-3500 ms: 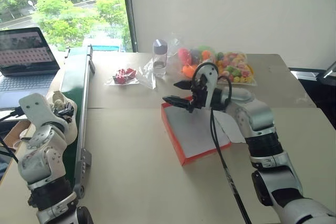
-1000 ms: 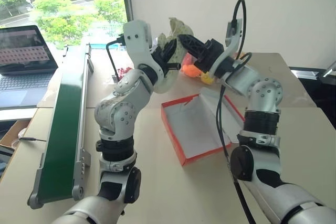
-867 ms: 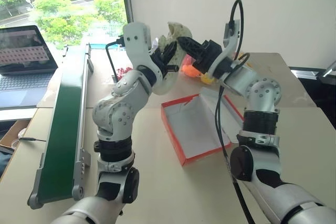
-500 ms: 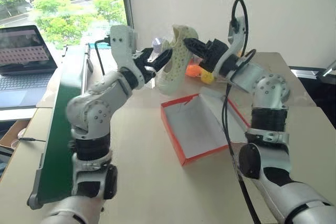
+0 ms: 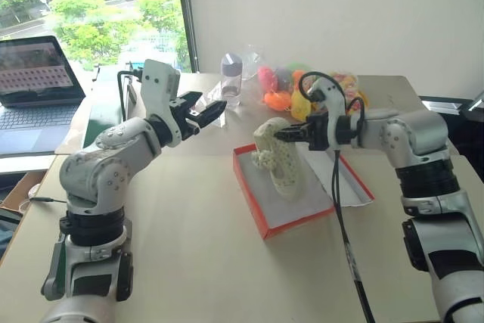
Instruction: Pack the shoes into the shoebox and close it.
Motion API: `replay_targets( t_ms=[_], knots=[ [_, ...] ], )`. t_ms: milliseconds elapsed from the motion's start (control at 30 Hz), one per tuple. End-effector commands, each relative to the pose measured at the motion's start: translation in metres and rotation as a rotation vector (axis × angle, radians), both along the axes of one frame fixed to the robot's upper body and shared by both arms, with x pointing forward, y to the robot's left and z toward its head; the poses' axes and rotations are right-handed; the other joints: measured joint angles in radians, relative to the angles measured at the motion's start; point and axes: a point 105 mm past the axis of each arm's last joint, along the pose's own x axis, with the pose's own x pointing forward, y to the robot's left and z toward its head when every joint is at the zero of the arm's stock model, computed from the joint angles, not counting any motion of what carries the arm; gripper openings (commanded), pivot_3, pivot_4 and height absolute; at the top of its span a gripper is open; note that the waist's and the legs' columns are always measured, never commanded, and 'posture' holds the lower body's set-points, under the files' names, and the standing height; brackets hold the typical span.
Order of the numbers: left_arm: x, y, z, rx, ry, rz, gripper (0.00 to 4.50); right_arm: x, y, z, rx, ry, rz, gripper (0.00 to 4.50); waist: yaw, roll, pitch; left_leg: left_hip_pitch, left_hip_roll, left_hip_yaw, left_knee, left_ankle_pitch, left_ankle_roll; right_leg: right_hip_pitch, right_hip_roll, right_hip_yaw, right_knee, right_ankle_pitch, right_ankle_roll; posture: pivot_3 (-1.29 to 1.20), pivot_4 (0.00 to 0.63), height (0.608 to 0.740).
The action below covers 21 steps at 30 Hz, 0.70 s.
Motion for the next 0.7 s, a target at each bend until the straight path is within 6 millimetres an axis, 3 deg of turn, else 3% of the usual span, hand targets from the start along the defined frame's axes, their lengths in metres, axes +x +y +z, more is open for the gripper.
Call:
replay_targets(
  t_ms=[33, 200, 533, 700],
  knots=[
    [-0.005, 0.002, 0.01, 0.0, -0.064, 0.014, 3.57, -0.003, -0.004, 0.001, -0.051, -0.044, 0.027, 0.73, 0.0, 0.0, 0.0, 0.0, 0.0, 0.0, 0.0, 0.0, 0.0, 0.0, 0.0, 0.0, 0.0, 0.0, 0.0, 0.0, 0.15, 0.74],
    [-0.005, 0.001, 0.011, -0.011, -0.065, 0.024, 3.57, 0.004, -0.017, -0.013, -0.198, -0.076, 0.005, 0.73, 0.0, 0.0, 0.0, 0.0, 0.0, 0.0, 0.0, 0.0, 0.0, 0.0, 0.0, 0.0, 0.0, 0.0, 0.0, 0.0, 0.15, 0.74],
    [-0.008, 0.0, 0.016, -0.028, -0.083, 0.041, 3.57, 0.023, -0.036, -0.035, -0.318, -0.087, -0.038, 0.73, 0.001, 0.0, 0.0, 0.0, 0.0, 0.0, 0.001, 0.0, 0.0, 0.0, 0.0, 0.0, 0.0, 0.0, 0.0, 0.0, 0.15, 0.74],
    [-0.01, 0.0, 0.017, -0.028, -0.085, 0.051, 3.57, 0.035, -0.033, -0.049, -0.37, -0.102, -0.033, 0.73, -0.001, 0.0, 0.0, 0.001, -0.001, 0.0, 0.002, 0.0, 0.0, 0.001, 0.0, 0.001, 0.001, 0.002, -0.001, 0.0, 0.15, 0.74]
  ],
)
